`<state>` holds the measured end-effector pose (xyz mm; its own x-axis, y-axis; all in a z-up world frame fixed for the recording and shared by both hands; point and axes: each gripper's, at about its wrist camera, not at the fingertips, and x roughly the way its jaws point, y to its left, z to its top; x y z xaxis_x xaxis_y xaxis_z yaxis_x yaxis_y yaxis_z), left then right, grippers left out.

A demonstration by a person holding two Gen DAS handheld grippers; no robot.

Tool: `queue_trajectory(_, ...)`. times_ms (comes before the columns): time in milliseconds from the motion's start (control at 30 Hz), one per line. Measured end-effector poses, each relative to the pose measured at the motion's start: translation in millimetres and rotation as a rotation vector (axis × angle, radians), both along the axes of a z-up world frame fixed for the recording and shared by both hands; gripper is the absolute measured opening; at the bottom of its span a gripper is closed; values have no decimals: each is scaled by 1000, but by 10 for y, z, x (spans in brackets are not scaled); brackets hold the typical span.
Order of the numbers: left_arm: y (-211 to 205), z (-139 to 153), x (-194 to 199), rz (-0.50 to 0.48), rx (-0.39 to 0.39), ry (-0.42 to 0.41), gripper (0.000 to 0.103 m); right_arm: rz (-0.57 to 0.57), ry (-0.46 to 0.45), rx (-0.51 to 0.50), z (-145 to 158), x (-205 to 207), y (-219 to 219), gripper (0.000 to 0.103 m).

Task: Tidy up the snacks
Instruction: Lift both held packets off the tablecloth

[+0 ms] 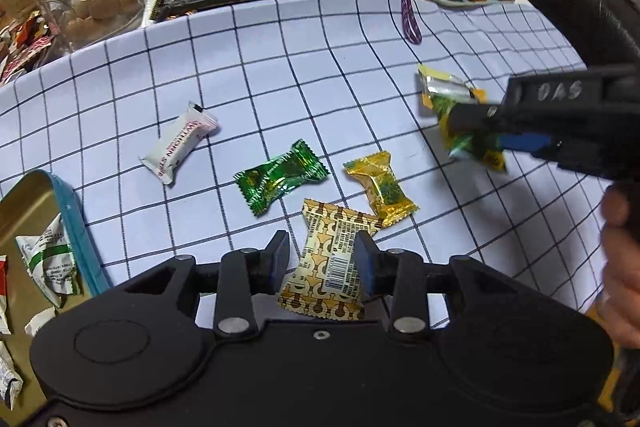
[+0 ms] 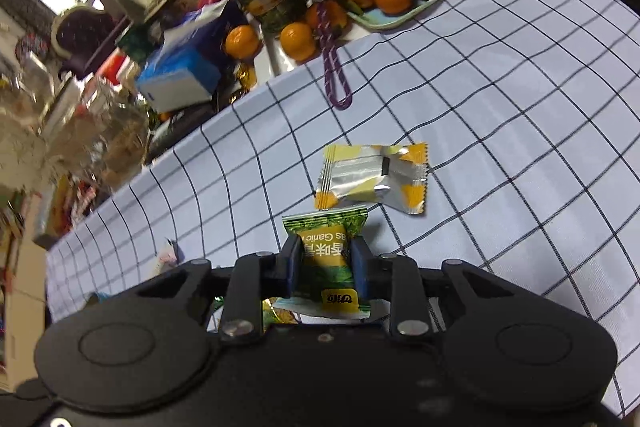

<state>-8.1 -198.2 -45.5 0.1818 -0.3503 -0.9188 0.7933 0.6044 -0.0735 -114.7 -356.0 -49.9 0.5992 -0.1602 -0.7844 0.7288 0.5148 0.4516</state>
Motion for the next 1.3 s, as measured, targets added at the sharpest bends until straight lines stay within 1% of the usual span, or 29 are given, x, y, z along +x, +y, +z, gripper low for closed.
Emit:
queue_trajectory(67,-18,-40,-38,-14,7,-6,46,-8,-12,-9,63,-36,-23,29)
queue_trajectory(100,-13,-45,-60,-24,-7,-5,46,-10,-18,-12,85,-44,-29,29)
queue_trajectory(167,-29,-69,-86,-39,-1,11,46,-12,-28,-11,116,-53,-40,29)
queue_trajectory(233,-38,-78,-89,-41,8,27,47,-13,-32,-8,122,-49,-40,29)
queue_trajectory(433,-37,-81,-81,-39,12,27,48,-6,-18,4,84,-45,-6,29)
queue_trajectory(500,-61,-78,-97,-45,22,14,48,-8,-10,8,72,-41,-3,29)
queue_trajectory(600,-108,-58,-163,-59,49,-33,48,-12,-1,13,69,-41,-1,29)
queue_trajectory(667,-97,-24,-197,-66,39,-54,48,-15,9,10,69,-40,3,29)
queue_trajectory(733,-96,-26,-201,-72,40,-47,48,-16,16,5,75,-44,7,29)
queue_trajectory(833,-124,-103,-206,-67,71,-34,48,-23,20,11,70,-50,0,29)
queue_trajectory(1000,-167,-122,-294,-87,110,-69,49,-20,33,2,89,-47,21,29)
queue_trajectory(1100,-176,-119,-312,-79,118,-84,49,-20,45,-9,94,-47,24,29)
queue_trajectory(1167,-162,-118,-281,-60,108,-72,49,-22,50,-6,87,-50,16,29)
queue_trajectory(1233,-144,-110,-229,-27,101,-47,45,-25,55,-5,83,-53,14,29)
queue_trajectory(1300,-107,-77,-179,17,94,-60,43,-29,62,-12,93,-59,17,29)
